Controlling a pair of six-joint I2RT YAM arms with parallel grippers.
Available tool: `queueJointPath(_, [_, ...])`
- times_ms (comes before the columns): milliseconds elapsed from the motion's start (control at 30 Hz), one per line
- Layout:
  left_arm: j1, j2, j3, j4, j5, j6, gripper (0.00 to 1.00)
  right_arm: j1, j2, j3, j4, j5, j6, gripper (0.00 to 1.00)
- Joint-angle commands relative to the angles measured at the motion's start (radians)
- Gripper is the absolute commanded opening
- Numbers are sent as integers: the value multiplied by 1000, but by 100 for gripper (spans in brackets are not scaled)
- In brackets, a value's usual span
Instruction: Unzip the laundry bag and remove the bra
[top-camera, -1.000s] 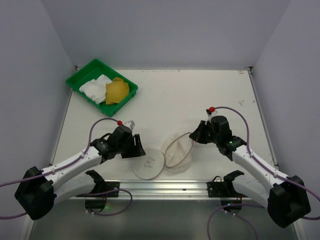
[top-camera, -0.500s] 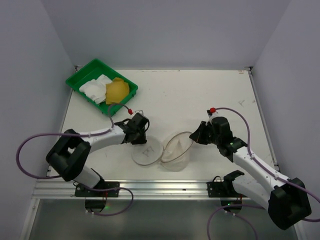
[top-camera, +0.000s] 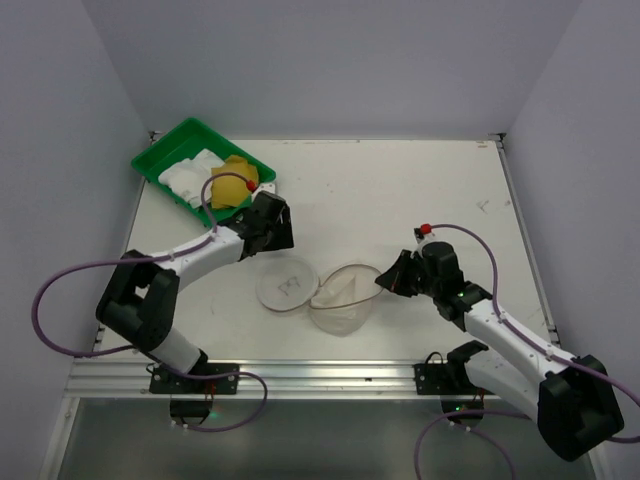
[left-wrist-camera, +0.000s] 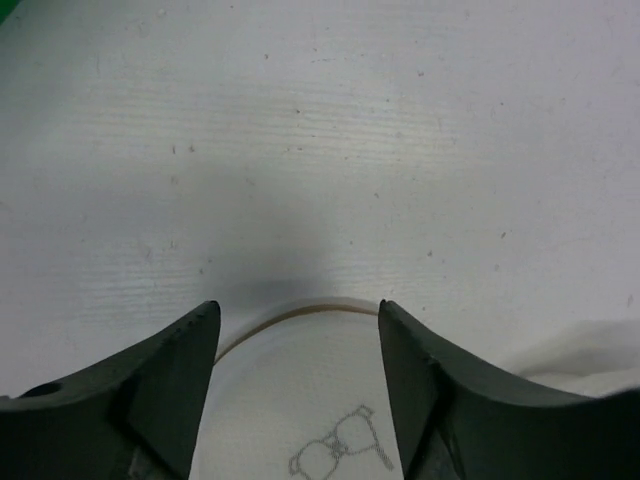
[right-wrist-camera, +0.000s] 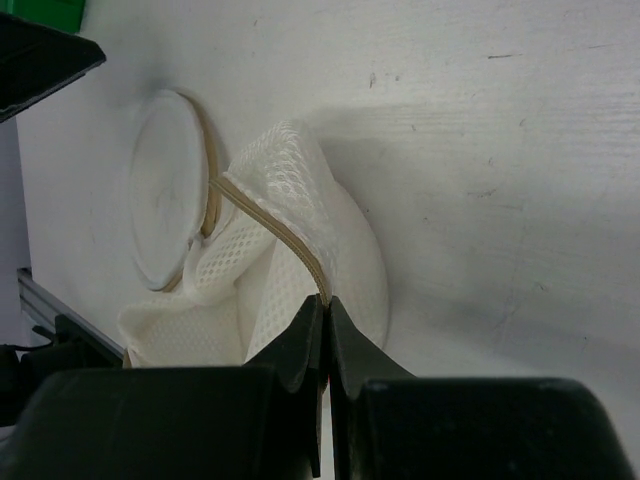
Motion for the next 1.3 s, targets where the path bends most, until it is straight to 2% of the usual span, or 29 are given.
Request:
queueJointPath(0, [6, -156, -33, -81, -29, -60, 71, 17, 36, 19, 72, -34, 37, 0])
queueJointPath(67, [11, -204, -99, -114, -21, -94, 76, 24, 48, 29, 72, -34, 36, 1])
queueJointPath(200, [11, -314, -214, -151, 0, -145, 76, 30, 62, 32, 104, -27, 30, 0])
queueJointPath(333, [11, -368, -357, -143, 40, -218, 73, 35, 71, 29, 110, -12, 28, 0])
queueJointPath(533, [11, -422, -446, -125, -18, -263, 67, 47, 90, 35, 124, -17, 24, 0])
queueJointPath(700, [11, -361, -471, -25, 23, -268, 54, 55, 104, 44, 118, -12, 14, 0])
queueJointPath(800, [11, -315, -483, 4, 43, -274, 39, 60, 94, 46, 112, -3, 10, 0])
queueJointPath(833, [11, -306, -489, 7, 45, -275, 29, 61, 91, 44, 109, 2, 7, 0])
queueJointPath(900, [11, -301, -480, 4, 39, -274, 15, 64, 87, 44, 106, 8, -4, 0])
queueJointPath(933, [11, -307, -469, -5, 31, -265, 2, 64, 88, 44, 107, 8, -10, 0])
queueJointPath(967, [9, -324, -452, -38, 5, -257, 0, 66, 91, 44, 109, 5, -13, 0])
queueJointPath(1100, [9, -388, -266, -184, -137, -177, 0, 84, 140, 55, 129, -11, -24, 0])
queueJointPath(1267, [11, -445, -49, -279, -259, 30, 0, 139, 206, 121, 122, 17, -44, 0])
